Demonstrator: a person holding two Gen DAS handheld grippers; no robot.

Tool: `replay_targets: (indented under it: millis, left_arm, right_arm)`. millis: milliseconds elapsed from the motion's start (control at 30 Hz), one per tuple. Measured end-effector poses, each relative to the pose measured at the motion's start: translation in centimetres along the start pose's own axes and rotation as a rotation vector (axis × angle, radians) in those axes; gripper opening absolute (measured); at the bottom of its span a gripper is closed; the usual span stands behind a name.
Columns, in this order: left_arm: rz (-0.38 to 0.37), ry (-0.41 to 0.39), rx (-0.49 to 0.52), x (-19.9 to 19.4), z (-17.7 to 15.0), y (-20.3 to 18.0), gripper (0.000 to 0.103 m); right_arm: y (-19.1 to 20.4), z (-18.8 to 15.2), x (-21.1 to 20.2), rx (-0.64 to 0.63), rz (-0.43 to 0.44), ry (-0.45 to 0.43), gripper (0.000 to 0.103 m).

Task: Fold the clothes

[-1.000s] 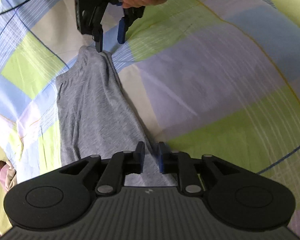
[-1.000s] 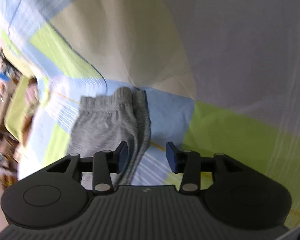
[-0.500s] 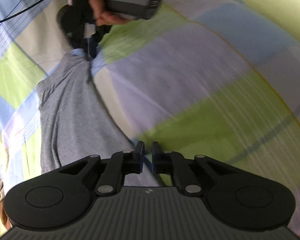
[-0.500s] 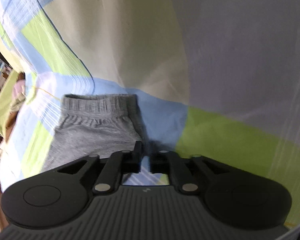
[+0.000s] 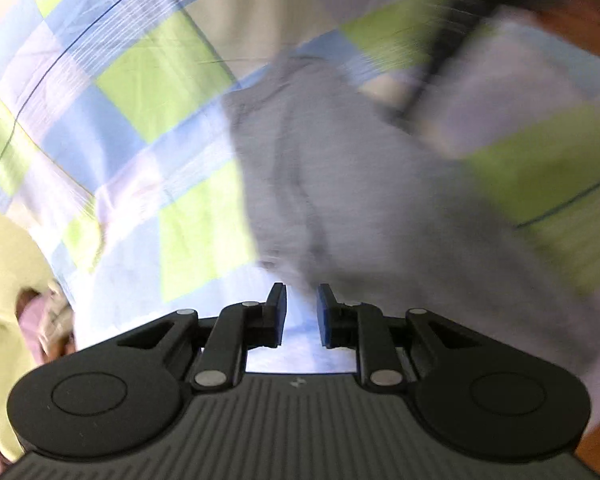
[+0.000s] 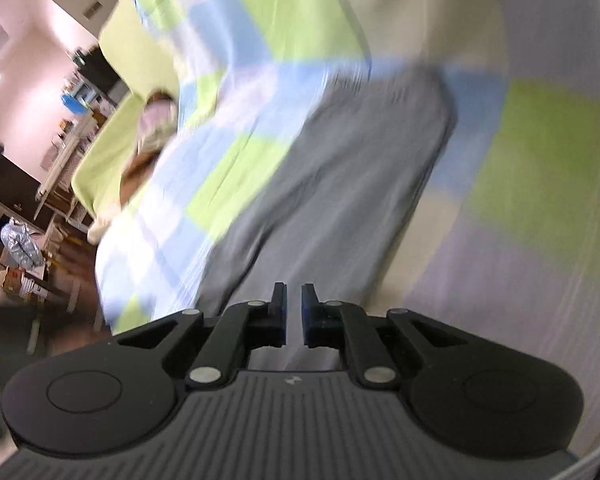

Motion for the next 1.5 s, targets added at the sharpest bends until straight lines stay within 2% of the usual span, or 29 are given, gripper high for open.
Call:
replay_targets:
  millis: [100,200,233,267,300,333,367,500,567,633,667,700,733,800,833,933,1000,1067,1233,1267,1300,1333,1400,1433,1500]
  left_arm:
    - [-0.042,-0.034,-0.014,3.2,0.6,1.4,0.027]
    - [-0.117,-0.055,-0.003,5.6,0.2,1.7,0.027]
    - [-0.174,-0.060,0.009,6.4,-0.3,1.6,0.027]
    - [-0.200,-0.069,0.014,6.7,-0.5,1.6,0.026]
    - [-0.225,-0.079,0.019,7.0,-0.8,1.5,0.022]
    - [-0.243,-0.094,0.026,7.2,-1.2,1.6,0.008]
    - [-0.256,-0.109,0.034,7.4,-1.5,1.6,0.000]
    - [-0.162,-0.107,0.110,8.6,-3.4,2.2,0.000]
    - [-0.140,-0.103,0.125,9.0,-4.5,2.8,0.000]
    - [-0.152,-0.158,0.144,8.0,-5.0,3.3,0.000]
    - [-0.162,-0.186,0.153,7.5,-5.3,3.5,0.001]
    - [-0.214,-0.228,0.158,6.6,-5.1,3.5,0.010]
    - [-0.262,-0.267,0.164,5.8,-5.0,3.6,0.031]
    - [-0.282,-0.318,0.207,5.0,-5.0,3.0,0.043]
    - [-0.284,-0.353,0.237,4.5,-4.9,2.6,0.042]
    - [-0.270,-0.382,0.340,4.8,-5.0,1.0,0.043]
    - [-0.240,-0.404,0.368,5.0,-4.8,0.6,0.042]
    - [-0.227,-0.413,0.364,5.0,-4.3,0.8,0.039]
    - [-0.250,-0.433,0.374,4.8,-3.4,1.3,0.039]
    - [-0.252,-0.435,0.385,5.0,-3.4,1.0,0.038]
    - [-0.253,-0.437,0.412,5.2,-3.5,0.5,0.023]
    - [-0.251,-0.448,0.440,5.3,-3.8,0.0,0.002]
    - [-0.223,-0.446,0.482,5.6,-4.1,-0.5,0.000]
    - [-0.179,-0.460,0.522,5.7,-4.7,-0.7,0.000]
    - [-0.139,-0.454,0.550,5.9,-5.7,-0.6,0.000]
  right_arm:
    - [0.8,-3.1,0.2,0.029,-0.066,0.005,0.009]
    - [2.4,-5.0,0.1,0.067,-0.125,-0.047,0.018]
    - [2.7,-5.3,-0.2,0.073,-0.142,-0.064,0.024]
    - [3.1,-5.7,0.1,0.096,-0.164,-0.093,0.026]
    - [3.3,-6.2,0.2,0.121,-0.180,-0.122,0.027]
    - [3.1,-6.6,-0.4,0.134,-0.188,-0.138,0.027]
    - [3.2,-7.0,-0.1,0.154,-0.205,-0.159,0.027]
    - [2.9,-8.4,1.4,0.189,-0.324,-0.164,0.027]
    - [3.0,-8.8,1.7,0.170,-0.351,-0.164,0.027]
    - [4.0,-8.8,1.7,0.119,-0.383,-0.155,0.028]
    - [4.5,-8.7,1.6,0.095,-0.391,-0.155,0.028]
    - [5.0,-8.6,1.6,0.076,-0.389,-0.158,0.028]
    - [5.4,-8.7,1.7,0.071,-0.383,-0.161,0.029]
    - [6.0,-9.0,1.9,0.070,-0.371,-0.164,0.030]
    - [6.1,-9.1,2.0,0.072,-0.368,-0.163,0.031]
    - [6.3,-10.0,2.3,0.096,-0.366,-0.163,0.031]
    - [6.5,-10.4,2.2,0.107,-0.366,-0.170,0.031]
    - [6.5,-10.7,2.2,0.116,-0.363,-0.175,0.032]
    - [6.5,-11.5,2.6,0.129,-0.355,-0.175,0.034]
    - [6.5,-11.6,2.6,0.130,-0.355,-0.176,0.034]
    - [6.6,-11.8,2.8,0.127,-0.357,-0.176,0.034]
    - [6.8,-11.8,2.8,0.123,-0.360,-0.176,0.034]
    - [7.3,-12.1,3.1,0.104,-0.353,-0.170,0.036]
    - [7.6,-12.3,3.3,0.095,-0.348,-0.166,0.037]
    - [8.0,-12.6,3.8,0.080,-0.332,-0.155,0.037]
Point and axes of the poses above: each gripper's, at about its wrist camera, not at the fingertips, and x roughly the way its jaws point, y to its left, z to its top, the point moved 4 cm from there along x, roughly the way its jaws point, and after that the axes turned 14 degrees about z, right-handed, at the moved point
